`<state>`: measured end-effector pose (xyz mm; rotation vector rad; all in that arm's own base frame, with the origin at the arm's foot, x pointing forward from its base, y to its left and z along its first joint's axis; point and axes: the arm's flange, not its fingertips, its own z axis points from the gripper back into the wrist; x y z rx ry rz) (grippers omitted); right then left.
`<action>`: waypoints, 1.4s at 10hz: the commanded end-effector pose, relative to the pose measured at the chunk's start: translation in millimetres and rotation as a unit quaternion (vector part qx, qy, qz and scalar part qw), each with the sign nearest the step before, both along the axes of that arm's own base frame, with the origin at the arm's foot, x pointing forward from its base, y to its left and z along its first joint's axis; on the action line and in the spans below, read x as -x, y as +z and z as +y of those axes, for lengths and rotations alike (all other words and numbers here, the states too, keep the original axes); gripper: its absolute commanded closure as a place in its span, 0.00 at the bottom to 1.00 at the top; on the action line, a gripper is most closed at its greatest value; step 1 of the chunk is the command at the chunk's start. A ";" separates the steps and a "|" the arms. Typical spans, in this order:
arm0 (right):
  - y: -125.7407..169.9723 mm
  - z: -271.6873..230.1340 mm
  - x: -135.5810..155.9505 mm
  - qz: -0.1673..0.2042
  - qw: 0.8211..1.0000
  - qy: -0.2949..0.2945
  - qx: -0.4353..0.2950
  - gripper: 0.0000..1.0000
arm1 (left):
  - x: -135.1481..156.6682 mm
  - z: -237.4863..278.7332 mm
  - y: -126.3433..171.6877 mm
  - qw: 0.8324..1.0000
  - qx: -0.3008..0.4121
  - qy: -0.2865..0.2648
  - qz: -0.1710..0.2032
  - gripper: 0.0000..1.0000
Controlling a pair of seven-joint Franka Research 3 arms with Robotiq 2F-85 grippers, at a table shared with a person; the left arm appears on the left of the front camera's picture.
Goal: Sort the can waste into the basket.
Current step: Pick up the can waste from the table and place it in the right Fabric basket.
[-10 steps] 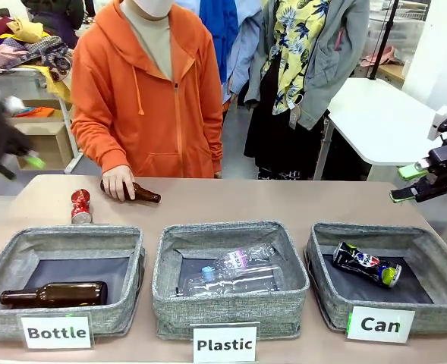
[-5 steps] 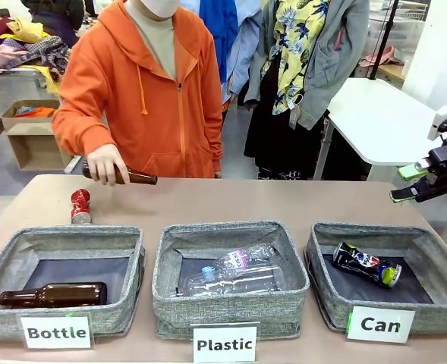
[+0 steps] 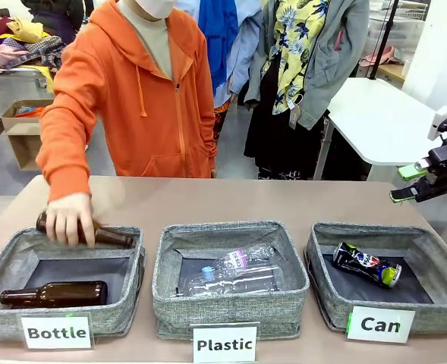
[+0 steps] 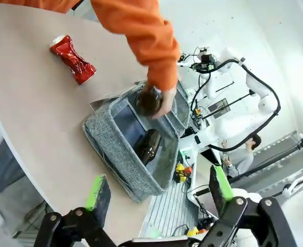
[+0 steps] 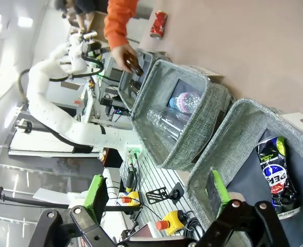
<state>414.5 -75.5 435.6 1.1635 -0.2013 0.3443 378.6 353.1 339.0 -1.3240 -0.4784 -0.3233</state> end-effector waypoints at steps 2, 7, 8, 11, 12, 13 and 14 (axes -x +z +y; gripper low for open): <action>1.0 -0.4 1.5 -0.009 1.000 0.003 0.000 0.00 | -10.4 -1.8 23.4 1.000 -0.009 -0.012 -0.010 0.00; 1.0 -0.4 1.5 -0.009 1.000 0.003 0.000 0.00 | -37.8 -53.3 74.0 0.992 -0.124 -0.016 0.031 0.00; 1.0 -0.4 1.5 -0.009 1.000 0.003 0.000 0.00 | -52.2 -64.1 83.3 0.986 -0.152 -0.004 0.060 0.00; 1.0 -0.4 1.5 -0.009 1.000 0.003 0.000 0.00 | -76.2 -82.1 91.7 0.983 -0.165 0.012 0.074 0.00; 1.0 -0.4 1.5 -0.009 1.000 0.003 0.000 0.00 | -87.0 -100.6 97.1 0.979 -0.183 0.032 0.084 0.00; 1.0 -0.4 1.5 -0.009 1.000 0.003 0.000 0.00 | -99.3 -127.0 104.1 0.968 -0.223 0.063 0.099 0.00; 1.0 -0.4 1.5 -0.009 1.000 0.003 0.000 0.00 | -114.0 -157.6 110.0 0.956 -0.273 0.044 0.094 0.00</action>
